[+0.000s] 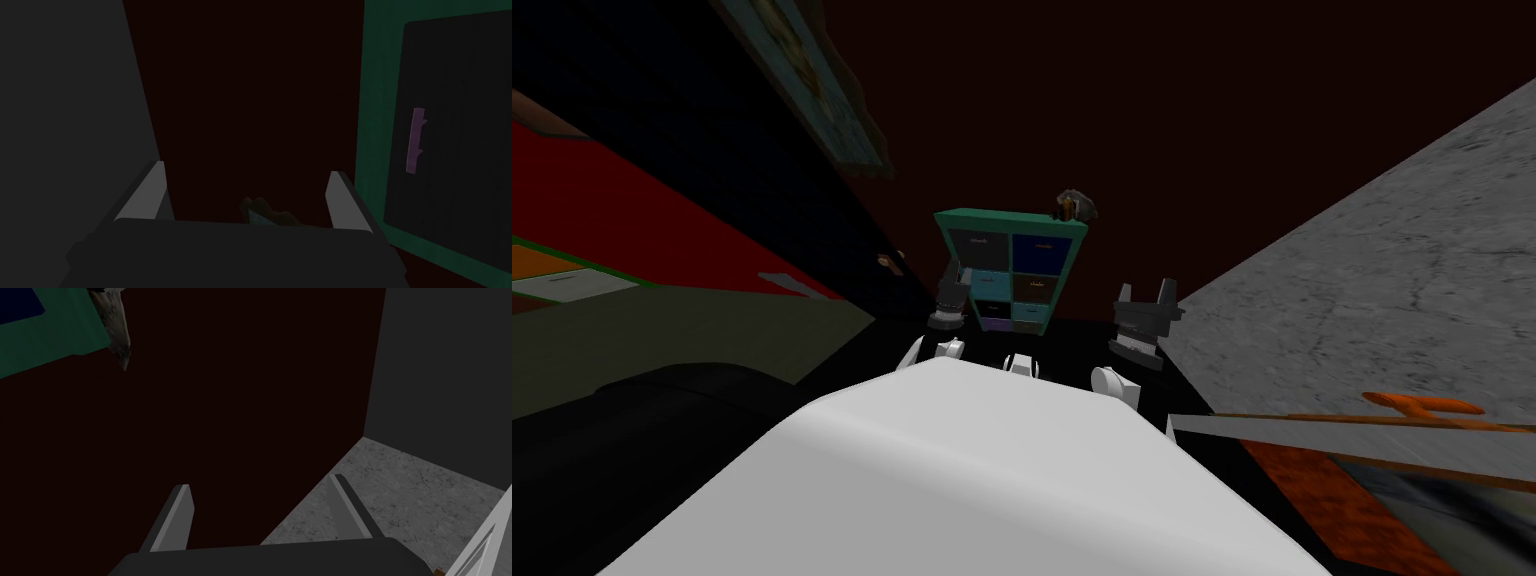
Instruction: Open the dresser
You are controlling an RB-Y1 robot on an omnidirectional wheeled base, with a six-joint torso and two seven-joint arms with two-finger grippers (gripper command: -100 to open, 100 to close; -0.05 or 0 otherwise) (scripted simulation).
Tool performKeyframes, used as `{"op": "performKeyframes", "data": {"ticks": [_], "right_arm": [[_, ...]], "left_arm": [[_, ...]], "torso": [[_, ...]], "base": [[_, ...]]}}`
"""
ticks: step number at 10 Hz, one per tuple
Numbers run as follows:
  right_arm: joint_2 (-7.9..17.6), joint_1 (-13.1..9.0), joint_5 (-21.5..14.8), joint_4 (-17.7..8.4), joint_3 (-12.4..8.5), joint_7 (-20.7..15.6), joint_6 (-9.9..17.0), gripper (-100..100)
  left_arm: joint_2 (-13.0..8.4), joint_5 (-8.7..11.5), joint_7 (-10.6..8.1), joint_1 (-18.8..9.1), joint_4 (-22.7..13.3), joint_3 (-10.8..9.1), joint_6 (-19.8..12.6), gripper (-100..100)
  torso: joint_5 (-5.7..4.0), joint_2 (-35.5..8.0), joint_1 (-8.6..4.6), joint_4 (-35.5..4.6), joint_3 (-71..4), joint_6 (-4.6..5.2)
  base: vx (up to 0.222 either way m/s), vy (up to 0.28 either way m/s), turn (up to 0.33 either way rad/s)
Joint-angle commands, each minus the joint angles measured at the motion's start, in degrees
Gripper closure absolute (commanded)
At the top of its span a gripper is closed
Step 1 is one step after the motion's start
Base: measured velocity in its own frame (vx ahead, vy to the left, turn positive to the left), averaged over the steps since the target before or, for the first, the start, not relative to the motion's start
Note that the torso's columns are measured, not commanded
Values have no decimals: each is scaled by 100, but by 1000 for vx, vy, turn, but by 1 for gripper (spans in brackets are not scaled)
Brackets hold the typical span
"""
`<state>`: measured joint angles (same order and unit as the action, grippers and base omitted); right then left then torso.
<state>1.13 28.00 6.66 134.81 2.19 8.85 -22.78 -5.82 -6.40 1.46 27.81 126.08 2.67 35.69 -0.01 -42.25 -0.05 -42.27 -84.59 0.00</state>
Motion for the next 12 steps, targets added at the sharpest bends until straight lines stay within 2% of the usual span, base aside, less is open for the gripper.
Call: {"op": "performKeyframes", "data": {"ticks": [1,5,12], "right_arm": [[0,0,0,0,0,0,0,0],[0,0,0,0,0,0,0,0],[0,0,0,0,0,0,0,0]], "left_arm": [[-224,42,-17,-34,-332,-25,70,-100],[-325,99,-31,-135,-896,-43,113,-100],[-273,191,-53,-293,-1786,-73,192,-100]], "torso": [[1,0,4,-1,0,0],[2,0,6,0,0,0],[2,-7,9,-3,4,0]], "base": [[55,-65,3],[67,-80,3],[64,-81,3]]}}
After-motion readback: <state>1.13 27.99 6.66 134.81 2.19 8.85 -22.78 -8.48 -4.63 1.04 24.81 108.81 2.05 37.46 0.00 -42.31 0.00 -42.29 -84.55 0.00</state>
